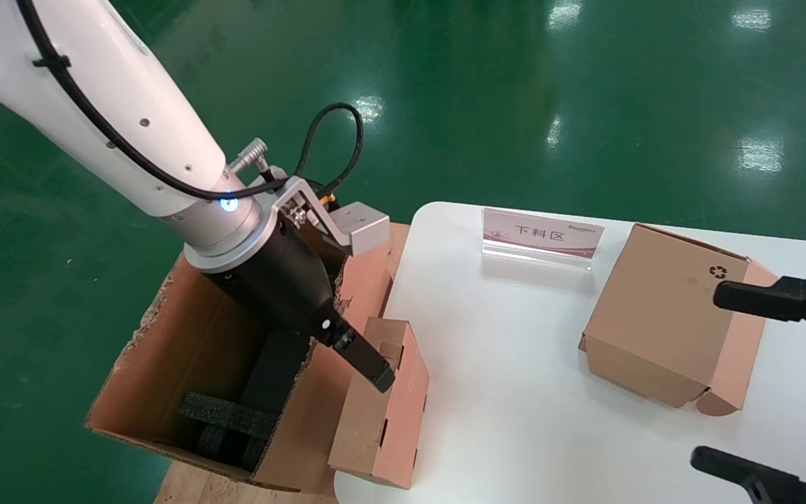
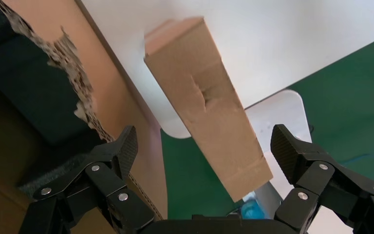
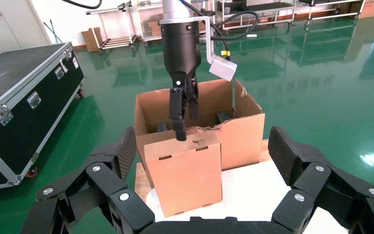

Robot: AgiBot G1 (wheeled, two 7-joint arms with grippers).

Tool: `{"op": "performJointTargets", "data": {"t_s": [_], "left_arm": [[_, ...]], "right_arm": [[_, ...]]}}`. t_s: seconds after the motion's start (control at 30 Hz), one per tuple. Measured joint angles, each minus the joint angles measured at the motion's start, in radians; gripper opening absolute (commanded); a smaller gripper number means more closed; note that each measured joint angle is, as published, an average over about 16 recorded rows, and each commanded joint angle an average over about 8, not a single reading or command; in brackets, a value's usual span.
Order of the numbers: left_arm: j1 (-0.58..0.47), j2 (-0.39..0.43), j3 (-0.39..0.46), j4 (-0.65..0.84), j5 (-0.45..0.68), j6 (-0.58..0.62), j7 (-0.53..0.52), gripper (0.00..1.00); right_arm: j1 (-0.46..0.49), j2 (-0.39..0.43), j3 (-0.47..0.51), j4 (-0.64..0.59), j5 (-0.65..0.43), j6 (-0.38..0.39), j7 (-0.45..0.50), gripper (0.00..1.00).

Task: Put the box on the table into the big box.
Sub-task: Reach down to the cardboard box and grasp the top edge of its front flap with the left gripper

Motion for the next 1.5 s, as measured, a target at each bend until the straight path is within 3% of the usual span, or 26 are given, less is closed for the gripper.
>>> {"op": "performJointTargets", "data": {"t_s": [0.6, 1.5], "left_arm": [[-0.032, 0.026, 0.088, 0.003, -0.008, 0.005, -0.051, 1.00], [0.041, 0.049, 0.098, 0.011, 0.012, -0.095, -0.105, 1.00]], "right_arm": [[0.000, 0.000, 0.000, 0.000, 0.000, 0.000, 0.000, 1.00], [0.000, 0.000, 0.000, 0.000, 0.000, 0.000, 0.000, 1.00]]}}
